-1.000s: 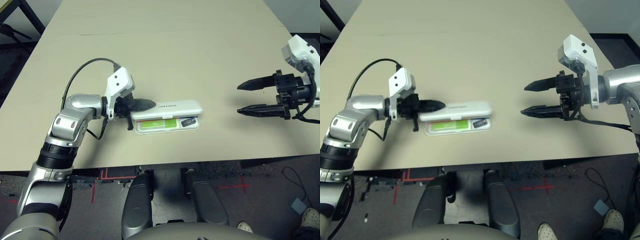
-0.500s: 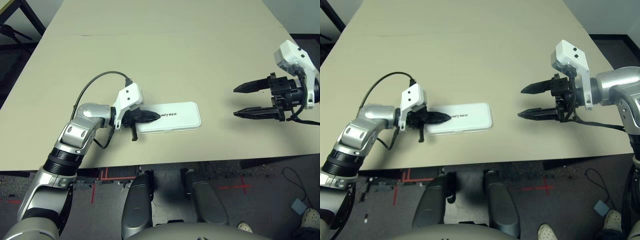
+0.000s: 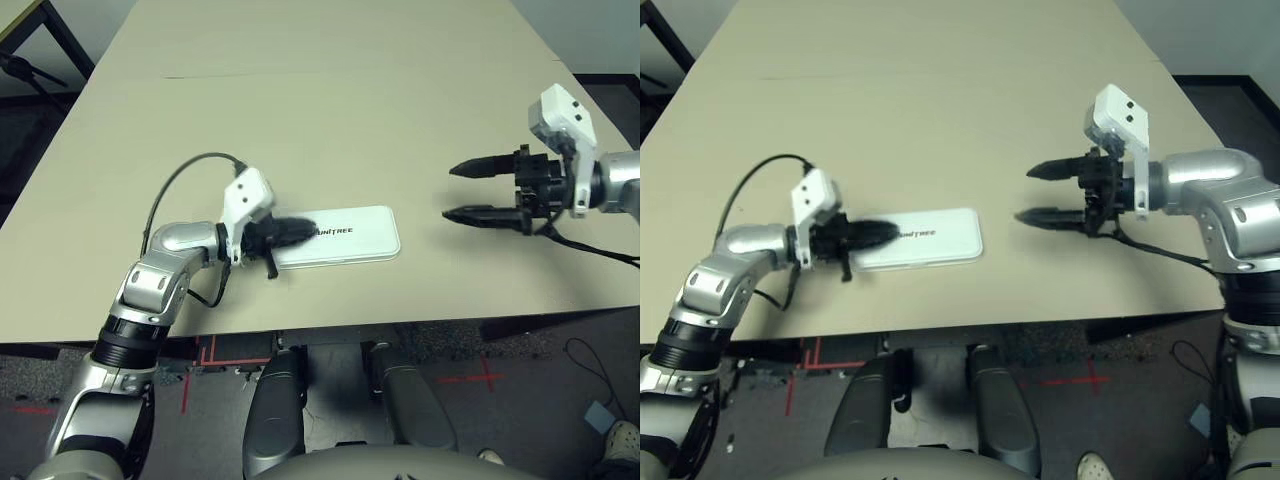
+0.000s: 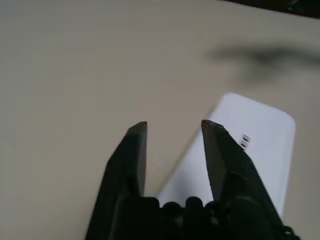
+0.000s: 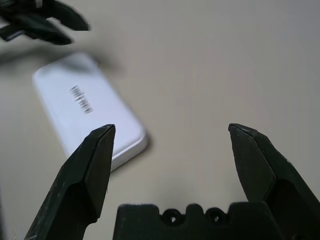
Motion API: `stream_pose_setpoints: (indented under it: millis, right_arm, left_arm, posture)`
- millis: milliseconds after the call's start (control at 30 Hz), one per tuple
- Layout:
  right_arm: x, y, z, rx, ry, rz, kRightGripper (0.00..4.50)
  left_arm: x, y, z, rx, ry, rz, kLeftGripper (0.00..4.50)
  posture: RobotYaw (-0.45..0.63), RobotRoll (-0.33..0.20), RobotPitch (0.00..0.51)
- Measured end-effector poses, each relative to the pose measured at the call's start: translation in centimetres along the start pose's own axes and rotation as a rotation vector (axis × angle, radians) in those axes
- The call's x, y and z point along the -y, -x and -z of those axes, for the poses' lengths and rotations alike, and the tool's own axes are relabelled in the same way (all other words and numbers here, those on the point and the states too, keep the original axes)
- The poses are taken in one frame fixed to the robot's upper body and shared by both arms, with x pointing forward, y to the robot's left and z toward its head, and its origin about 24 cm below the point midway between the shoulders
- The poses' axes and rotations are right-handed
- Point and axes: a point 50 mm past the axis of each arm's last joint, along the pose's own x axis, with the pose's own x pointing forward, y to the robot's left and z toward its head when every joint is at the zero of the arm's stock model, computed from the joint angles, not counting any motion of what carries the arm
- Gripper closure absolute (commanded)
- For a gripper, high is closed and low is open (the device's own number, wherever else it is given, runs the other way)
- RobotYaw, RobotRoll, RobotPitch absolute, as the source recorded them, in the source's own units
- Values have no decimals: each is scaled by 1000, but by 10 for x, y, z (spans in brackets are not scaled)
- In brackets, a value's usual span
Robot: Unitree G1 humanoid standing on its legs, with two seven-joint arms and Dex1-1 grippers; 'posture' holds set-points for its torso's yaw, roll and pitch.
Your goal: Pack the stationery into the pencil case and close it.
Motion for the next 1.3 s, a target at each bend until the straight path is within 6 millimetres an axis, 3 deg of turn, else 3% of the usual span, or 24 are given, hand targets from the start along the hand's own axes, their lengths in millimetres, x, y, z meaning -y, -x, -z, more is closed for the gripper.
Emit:
stream_pose_setpoints:
  millis: [133, 400, 633, 733, 933, 1300]
  right_arm:
    - [19, 2, 10, 106, -21, 222, 0]
    - [56, 16, 38, 214, -36, 695, 0]
    - [72, 36, 64, 220, -44, 943, 0]
    - [74, 38, 71, 211, -54, 975, 0]
    - [78, 36, 67, 236, -45, 985, 0]
    - [78, 40, 68, 228, -35, 975, 0]
  left_arm:
    - [-20, 20, -5, 114, 21, -215, 7]
    - [-85, 66, -12, 283, 46, -690, 7]
    - [-111, 94, -4, 291, 44, -870, 7]
    - [-116, 98, 1, 286, 26, -908, 7]
    - [-119, 100, 7, 292, 29, -948, 7]
    - [-120, 91, 10, 268, 20, -932, 7]
  posture:
    - [-9, 0, 186]
    - [-13, 0, 168]
    - [-30, 0, 158]
    - [-42, 0, 169]
    - [-67, 0, 190]
    - [-81, 0, 161]
